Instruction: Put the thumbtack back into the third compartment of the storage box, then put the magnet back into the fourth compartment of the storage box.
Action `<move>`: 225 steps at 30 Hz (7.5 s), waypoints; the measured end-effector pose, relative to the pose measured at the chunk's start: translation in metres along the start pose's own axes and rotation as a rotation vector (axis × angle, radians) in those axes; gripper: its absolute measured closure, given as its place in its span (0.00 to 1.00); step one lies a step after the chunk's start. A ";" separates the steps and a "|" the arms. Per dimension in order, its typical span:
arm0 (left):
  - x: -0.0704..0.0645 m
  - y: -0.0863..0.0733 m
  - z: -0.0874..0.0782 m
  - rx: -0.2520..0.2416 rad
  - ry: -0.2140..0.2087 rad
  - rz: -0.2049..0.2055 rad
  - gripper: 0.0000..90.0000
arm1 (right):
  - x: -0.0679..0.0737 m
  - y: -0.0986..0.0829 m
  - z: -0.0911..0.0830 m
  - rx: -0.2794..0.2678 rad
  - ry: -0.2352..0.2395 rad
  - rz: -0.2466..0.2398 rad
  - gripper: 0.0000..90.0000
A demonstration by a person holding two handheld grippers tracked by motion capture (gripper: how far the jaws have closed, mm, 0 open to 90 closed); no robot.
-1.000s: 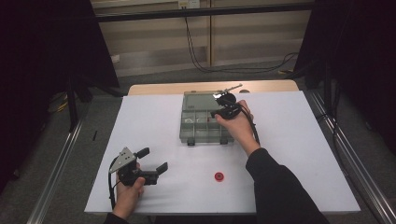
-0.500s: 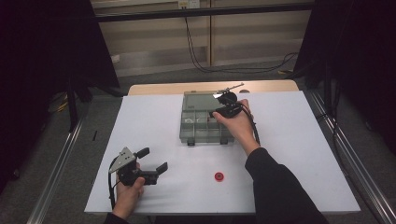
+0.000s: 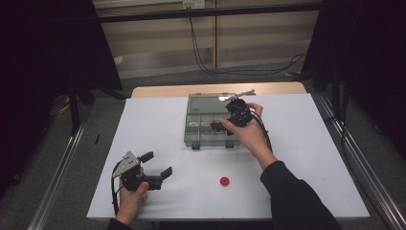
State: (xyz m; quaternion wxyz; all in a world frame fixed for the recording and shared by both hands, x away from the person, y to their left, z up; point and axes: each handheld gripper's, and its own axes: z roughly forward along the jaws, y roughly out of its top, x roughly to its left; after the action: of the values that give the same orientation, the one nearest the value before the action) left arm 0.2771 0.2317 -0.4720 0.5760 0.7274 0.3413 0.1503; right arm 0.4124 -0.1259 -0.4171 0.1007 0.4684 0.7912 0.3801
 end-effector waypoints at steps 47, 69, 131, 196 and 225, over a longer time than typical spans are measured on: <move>-0.001 0.000 0.000 0.006 0.002 0.006 0.00 | 0.045 -0.072 -0.054 -0.020 0.038 -0.043 0.00; -0.002 0.000 0.000 0.001 0.006 0.006 0.00 | 0.064 -0.112 -0.064 -0.017 0.045 -0.037 0.00; -0.003 0.000 0.000 0.005 0.004 0.020 0.00 | 0.074 -0.149 -0.046 0.043 0.073 0.061 0.63; -0.002 0.000 0.000 0.004 0.001 0.018 0.00 | 0.081 -0.147 -0.055 -0.012 0.112 -0.029 0.93; -0.003 0.000 0.000 0.008 0.001 0.018 0.00 | 0.070 -0.131 -0.063 -0.050 0.107 -0.014 0.93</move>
State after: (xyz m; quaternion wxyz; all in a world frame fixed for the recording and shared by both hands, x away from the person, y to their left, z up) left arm 0.2751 0.2301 -0.4715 0.5713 0.7328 0.3357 0.1548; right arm 0.2551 -0.1364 -0.4513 0.0725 0.4394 0.7888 0.4238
